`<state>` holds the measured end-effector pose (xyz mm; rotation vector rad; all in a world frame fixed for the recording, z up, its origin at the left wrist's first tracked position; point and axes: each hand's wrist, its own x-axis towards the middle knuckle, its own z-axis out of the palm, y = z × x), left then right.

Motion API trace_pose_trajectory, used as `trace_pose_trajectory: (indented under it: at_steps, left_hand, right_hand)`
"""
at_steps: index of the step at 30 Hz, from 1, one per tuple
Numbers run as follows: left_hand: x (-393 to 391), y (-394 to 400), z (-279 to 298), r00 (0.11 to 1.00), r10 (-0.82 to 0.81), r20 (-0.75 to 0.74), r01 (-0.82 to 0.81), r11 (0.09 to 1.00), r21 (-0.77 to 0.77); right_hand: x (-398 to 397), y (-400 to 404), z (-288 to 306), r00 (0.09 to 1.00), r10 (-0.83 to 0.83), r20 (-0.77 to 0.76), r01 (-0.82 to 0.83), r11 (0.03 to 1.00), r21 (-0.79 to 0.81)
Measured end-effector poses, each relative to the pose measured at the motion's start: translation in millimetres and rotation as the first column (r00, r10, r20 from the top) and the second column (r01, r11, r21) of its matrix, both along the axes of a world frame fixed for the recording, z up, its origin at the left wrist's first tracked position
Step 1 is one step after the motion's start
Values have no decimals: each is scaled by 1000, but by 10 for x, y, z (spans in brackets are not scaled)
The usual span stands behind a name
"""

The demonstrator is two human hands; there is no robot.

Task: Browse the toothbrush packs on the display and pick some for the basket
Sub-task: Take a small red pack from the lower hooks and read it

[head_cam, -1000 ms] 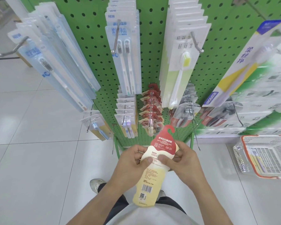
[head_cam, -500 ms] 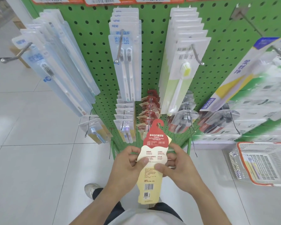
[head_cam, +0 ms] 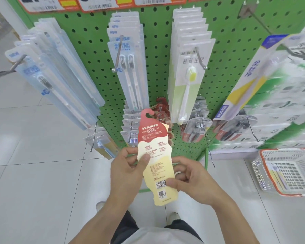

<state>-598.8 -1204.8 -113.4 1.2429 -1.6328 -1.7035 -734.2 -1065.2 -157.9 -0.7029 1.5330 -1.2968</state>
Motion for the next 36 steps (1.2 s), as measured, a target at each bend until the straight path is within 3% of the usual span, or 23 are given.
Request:
trace_pose_trajectory:
  at_steps: [6,12,17,21,24,27,30,32,34,36]
  left_hand:
    - [23,-25,22,998,54,-17,-53,997,47]
    - [61,4,6,1000,8,-15,-7,998,68]
    - [113,-20,-36,971,-132,198,172,965,-199]
    - [156,46,96,913,-152,379,342,791,-507]
    - [142,107,231,907,-145,394,347,787,-510]
    - [150,108,300,934,-123,335,267,863,-428]
    - [154,91,363,974,-89,208,161,917,-365]
    - [143,106,423,990,-56,130,96,940,-328]
    - [140,113,448,996,-20,89,50,937,-345]
    - [154,97,413,996,-5,85,36,930,-366]
  right_hand:
    - [-6,49,23,995,82,59,-81,996,-28]
    - [-69,108,45,981,181,65,-178,983,-38]
    - [-34,93,73,982,157,-104,-154,987,41]
    - [67,17,88,988,111,-108,-114,993,-24]
    - [169,-29,87,980,47,-194,-68,992,-103]
    - [283,-70,35,906,-39,-422,-26,989,-147]
    - [464,-108,-158,645,-141,-751,-10,981,-193]
    - [584,-104,-297,539,-188,-821,24,978,-208]
    - [660,-87,-378,537,-228,-812,59,971,-233]
    - [687,-64,-388,605,-221,-765,85,973,-214]
